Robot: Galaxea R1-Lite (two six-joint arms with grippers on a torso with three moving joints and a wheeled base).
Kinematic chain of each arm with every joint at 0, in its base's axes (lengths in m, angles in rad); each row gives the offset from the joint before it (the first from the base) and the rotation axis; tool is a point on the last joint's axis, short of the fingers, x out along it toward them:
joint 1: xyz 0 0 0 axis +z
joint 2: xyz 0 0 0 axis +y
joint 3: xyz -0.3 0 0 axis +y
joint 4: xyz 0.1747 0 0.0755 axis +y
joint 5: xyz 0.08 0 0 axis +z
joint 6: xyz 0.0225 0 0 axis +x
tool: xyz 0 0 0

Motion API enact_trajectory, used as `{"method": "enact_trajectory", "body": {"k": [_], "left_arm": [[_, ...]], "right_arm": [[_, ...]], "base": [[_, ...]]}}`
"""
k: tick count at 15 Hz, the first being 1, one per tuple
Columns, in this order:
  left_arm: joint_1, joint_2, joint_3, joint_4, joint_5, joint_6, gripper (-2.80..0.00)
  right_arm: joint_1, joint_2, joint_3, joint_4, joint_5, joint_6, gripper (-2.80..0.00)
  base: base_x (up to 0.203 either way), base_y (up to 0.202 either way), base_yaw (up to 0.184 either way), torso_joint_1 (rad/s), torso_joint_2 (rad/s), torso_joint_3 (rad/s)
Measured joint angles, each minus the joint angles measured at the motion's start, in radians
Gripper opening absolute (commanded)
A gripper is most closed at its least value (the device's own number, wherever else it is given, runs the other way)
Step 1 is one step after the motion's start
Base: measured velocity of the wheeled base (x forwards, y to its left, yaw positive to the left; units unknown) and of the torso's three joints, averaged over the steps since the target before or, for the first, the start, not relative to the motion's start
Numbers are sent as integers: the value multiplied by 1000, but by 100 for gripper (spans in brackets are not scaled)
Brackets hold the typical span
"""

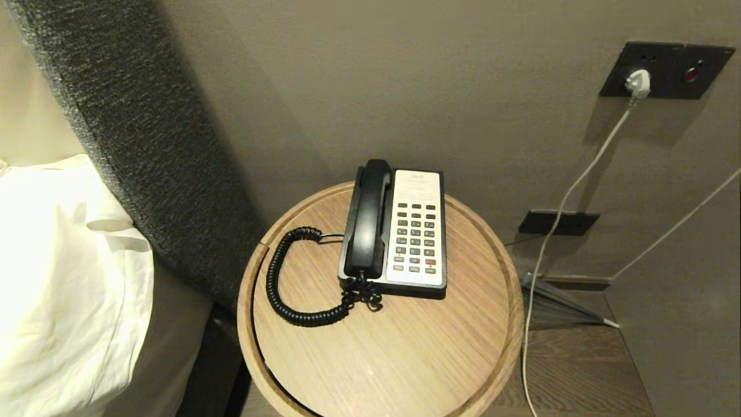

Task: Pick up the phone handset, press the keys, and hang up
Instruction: Pick up the desk phone handset

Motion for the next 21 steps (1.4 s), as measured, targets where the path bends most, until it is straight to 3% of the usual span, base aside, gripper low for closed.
{"method": "enact_trajectory", "body": {"k": [10, 19, 21], "left_arm": [[0, 0, 0, -4, 0, 8, -280], [0, 2, -1, -5, 7, -11, -280], [1, 39, -94, 46, -5, 0, -280]], "right_arm": [[0, 0, 0, 0, 0, 0, -280], [0, 0, 0, 0, 0, 0, -280], [0, 0, 0, 0, 0, 0, -280]], "base": [[0, 0, 0, 3, 2, -191], [0, 0, 0, 0, 0, -11], [0, 0, 0, 0, 0, 0]]}}
